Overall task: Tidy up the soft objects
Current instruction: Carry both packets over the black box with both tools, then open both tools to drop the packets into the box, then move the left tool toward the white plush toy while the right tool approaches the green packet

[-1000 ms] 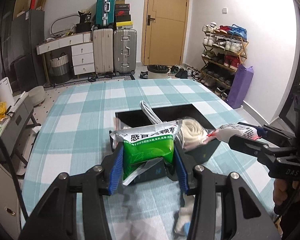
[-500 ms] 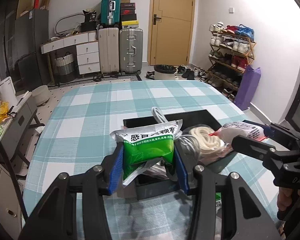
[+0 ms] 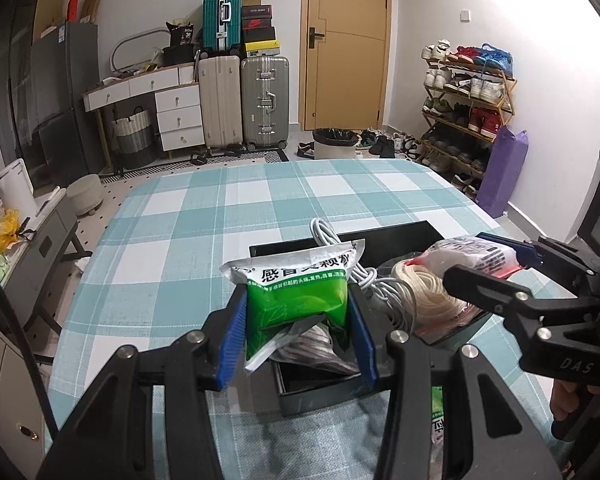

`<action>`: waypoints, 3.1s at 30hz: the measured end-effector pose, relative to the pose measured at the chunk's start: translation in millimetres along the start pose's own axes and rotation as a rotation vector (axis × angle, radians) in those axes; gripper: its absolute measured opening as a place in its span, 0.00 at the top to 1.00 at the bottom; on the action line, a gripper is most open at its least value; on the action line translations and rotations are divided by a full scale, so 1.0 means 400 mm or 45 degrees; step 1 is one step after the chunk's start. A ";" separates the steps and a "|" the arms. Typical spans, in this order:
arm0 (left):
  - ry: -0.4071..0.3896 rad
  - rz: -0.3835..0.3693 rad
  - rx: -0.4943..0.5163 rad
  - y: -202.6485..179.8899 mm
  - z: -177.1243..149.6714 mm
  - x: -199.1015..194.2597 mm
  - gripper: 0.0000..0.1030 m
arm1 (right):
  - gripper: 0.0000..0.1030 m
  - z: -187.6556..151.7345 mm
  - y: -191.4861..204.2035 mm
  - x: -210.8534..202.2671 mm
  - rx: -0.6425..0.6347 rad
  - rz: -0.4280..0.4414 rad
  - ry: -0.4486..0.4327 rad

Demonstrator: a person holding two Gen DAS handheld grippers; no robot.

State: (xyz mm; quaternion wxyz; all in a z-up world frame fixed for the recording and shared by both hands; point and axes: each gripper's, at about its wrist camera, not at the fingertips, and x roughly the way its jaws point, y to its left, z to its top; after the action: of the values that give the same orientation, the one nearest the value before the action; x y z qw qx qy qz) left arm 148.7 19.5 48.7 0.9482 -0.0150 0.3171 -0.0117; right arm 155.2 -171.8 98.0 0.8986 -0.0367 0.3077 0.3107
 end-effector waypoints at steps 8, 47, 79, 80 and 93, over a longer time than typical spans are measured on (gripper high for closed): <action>-0.001 -0.037 0.005 -0.006 0.012 0.000 0.55 | 0.39 0.004 0.000 0.042 -0.037 -0.019 0.018; 0.009 -0.061 0.053 -0.048 -0.032 -0.040 0.00 | 0.01 -0.031 -0.049 -0.045 -0.022 -0.029 -0.012; 0.026 0.061 -0.042 -0.029 -0.158 -0.100 0.00 | 0.01 -0.154 0.020 -0.070 -0.084 0.099 0.177; 0.028 0.061 -0.041 -0.030 -0.160 -0.101 0.00 | 0.01 -0.156 0.022 -0.067 -0.087 0.097 0.183; 0.082 0.031 -0.031 -0.040 -0.194 -0.088 0.00 | 0.01 -0.190 0.023 -0.004 -0.080 0.064 0.333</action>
State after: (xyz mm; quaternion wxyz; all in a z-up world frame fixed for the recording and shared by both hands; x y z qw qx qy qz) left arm 73.9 3.0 8.6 0.9373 -0.0223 0.3478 0.0032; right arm 108.5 -184.8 38.6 0.8411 -0.0973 0.4131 0.3354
